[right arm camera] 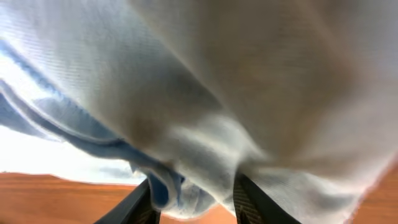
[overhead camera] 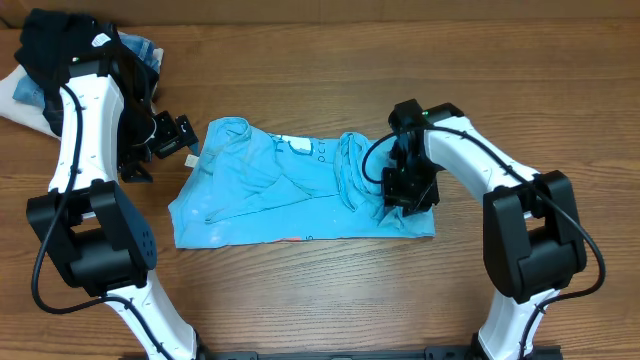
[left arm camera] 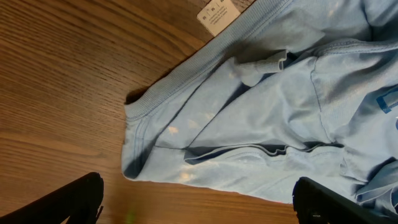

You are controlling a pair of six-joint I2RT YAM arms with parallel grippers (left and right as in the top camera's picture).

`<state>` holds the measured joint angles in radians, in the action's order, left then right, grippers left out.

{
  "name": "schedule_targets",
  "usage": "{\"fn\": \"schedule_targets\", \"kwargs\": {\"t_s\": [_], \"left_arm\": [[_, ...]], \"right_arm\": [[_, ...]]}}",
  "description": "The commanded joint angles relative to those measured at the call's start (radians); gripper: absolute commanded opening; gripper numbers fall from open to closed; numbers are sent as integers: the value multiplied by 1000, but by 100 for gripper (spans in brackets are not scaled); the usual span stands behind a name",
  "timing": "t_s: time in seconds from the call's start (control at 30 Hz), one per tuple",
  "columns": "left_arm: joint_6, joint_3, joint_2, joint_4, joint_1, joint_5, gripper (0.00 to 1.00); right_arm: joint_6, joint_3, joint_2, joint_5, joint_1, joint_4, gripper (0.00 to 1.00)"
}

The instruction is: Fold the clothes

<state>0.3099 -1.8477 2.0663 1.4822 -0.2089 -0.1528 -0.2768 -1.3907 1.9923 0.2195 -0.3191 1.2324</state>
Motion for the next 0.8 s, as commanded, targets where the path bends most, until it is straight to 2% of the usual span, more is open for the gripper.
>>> {"fn": "schedule_targets", "kwargs": {"t_s": [0.0,0.2,0.37,0.77], "left_arm": [[-19,-5,-11,3,10,3,100],[-19,-5,-11,3,10,3,100],[-19,-5,-11,3,10,3,100],[-19,-5,-11,7,10,4,100]], "right_arm": [[-15,-80,-63,-5,5,42,43],[-14,-90,-109,-1,-16,107,56],[-4,-44,-108,20,-51,84,65],[-41,122,-100,51,-83,-108,66]]}}
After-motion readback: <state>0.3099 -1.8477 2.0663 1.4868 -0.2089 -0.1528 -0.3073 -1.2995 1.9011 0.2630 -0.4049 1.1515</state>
